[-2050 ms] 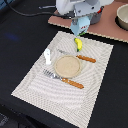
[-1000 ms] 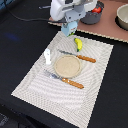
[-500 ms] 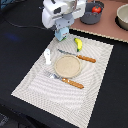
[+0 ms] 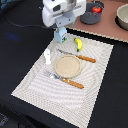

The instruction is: Interact with the objects in diverse but meaningful ways.

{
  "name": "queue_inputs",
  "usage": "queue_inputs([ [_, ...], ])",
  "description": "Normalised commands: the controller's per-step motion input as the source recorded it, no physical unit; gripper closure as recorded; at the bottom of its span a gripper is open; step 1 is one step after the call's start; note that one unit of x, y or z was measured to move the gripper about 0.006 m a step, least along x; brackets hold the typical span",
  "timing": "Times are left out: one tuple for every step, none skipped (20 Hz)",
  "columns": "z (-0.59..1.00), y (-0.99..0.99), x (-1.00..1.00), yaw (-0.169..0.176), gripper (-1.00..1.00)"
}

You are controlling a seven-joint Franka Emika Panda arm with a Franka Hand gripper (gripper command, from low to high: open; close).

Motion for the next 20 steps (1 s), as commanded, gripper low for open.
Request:
queue_inputs([
  [0.71, -0.08, 0.00, 0.031, -1.00],
  [0.59, -0.16, 0.00, 0.041, -1.00],
  [0.41, -0.26, 0.00, 0.049, -1.00],
  [0.30, -0.39, 0.00, 0.024, -1.00],
  [0.15, -0.53, -0.03, 0.003, -1.00],
  [0.08, -0.60, 0.00, 0.002, -1.00],
  [0.02, -0.66, 0.00, 0.005, -1.00],
  [0.00, -0.69, 0.00, 0.005, -1.00],
  [0.00, -0.70, -0.01, 0.006, -1.00],
  [0.00, -0.72, -0.03, 0.010, -1.00],
  [-0.03, -0.73, -0.07, 0.003, -1.00],
  [-0.09, -0.77, -0.08, 0.000, -1.00],
  [-0.13, -0.85, -0.14, 0.000, -1.00],
  [-0.16, -0.90, -0.17, 0.000, -1.00],
  [-0.18, -0.92, -0.18, 0.000, -1.00],
  [-0.20, -0.91, -0.20, 0.000, -1.00],
  [-0.21, -0.90, -0.23, 0.000, -1.00],
  [-0.25, -0.89, -0.28, 0.000, -1.00],
  [-0.28, -0.88, -0.30, 0.000, -1.00],
  [-0.29, -0.82, -0.26, 0.000, -1.00],
])
